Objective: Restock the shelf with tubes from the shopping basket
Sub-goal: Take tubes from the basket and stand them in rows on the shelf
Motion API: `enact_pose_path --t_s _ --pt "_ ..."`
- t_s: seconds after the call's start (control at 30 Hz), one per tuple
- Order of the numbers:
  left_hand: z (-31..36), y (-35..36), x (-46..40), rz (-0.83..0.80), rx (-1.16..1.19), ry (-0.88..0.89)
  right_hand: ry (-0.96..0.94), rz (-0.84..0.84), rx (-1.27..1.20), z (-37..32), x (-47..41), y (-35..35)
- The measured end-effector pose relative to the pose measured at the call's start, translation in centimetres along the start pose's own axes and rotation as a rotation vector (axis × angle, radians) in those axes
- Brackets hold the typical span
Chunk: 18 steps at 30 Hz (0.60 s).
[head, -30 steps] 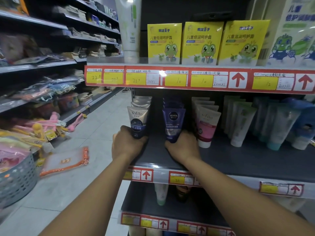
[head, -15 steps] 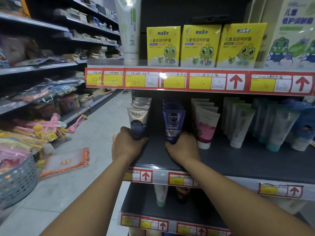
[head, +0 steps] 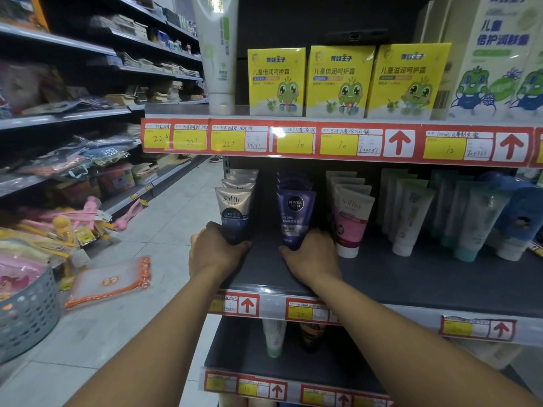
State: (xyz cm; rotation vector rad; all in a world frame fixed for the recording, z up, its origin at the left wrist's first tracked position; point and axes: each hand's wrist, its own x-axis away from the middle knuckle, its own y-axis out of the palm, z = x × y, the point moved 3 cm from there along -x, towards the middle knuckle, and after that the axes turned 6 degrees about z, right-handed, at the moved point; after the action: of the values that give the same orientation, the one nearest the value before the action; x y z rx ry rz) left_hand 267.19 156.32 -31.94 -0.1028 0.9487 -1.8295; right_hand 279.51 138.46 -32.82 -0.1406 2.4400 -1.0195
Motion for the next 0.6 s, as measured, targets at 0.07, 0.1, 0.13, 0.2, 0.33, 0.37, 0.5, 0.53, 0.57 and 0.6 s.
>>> enact_pose_path --t_s 0.07,0.1,0.13,0.2,0.33,0.37,0.5,0.53,0.57,0.6 --pt "-0.01 0.02 0.01 -0.002 -0.001 -0.002 -0.003 0.000 0.000 -0.03 0.03 -0.03" --pt "0.02 0.00 0.04 -0.001 -0.002 -0.002 -0.005 0.002 0.001 -0.06 0.05 -0.06" --pt "0.04 0.01 0.04 0.000 -0.003 -0.002 -0.006 0.002 -0.001 -0.08 0.05 -0.06" --pt "0.14 -0.04 0.08 0.002 -0.004 -0.002 -0.005 -0.005 -0.008 -0.10 0.06 -0.06" --pt "0.23 -0.05 0.13 0.005 -0.004 0.000 0.000 -0.006 -0.013 -0.13 0.14 -0.06" --pt "0.25 -0.04 0.13 0.005 -0.004 -0.001 0.001 -0.006 -0.010 -0.14 0.16 -0.09" --pt "0.21 0.01 0.06 -0.001 -0.007 -0.006 0.010 -0.009 -0.004 -0.11 0.21 -0.15" --pt "0.22 -0.01 0.06 -0.003 -0.008 -0.005 0.014 -0.009 -0.002 -0.17 0.24 -0.14" --pt "0.20 -0.01 0.02 -0.004 -0.009 -0.007 0.023 -0.009 -0.006 -0.26 0.31 -0.23" --pt "0.29 -0.05 0.05 -0.001 -0.006 -0.013 0.036 -0.006 -0.015 -0.32 0.39 -0.41"
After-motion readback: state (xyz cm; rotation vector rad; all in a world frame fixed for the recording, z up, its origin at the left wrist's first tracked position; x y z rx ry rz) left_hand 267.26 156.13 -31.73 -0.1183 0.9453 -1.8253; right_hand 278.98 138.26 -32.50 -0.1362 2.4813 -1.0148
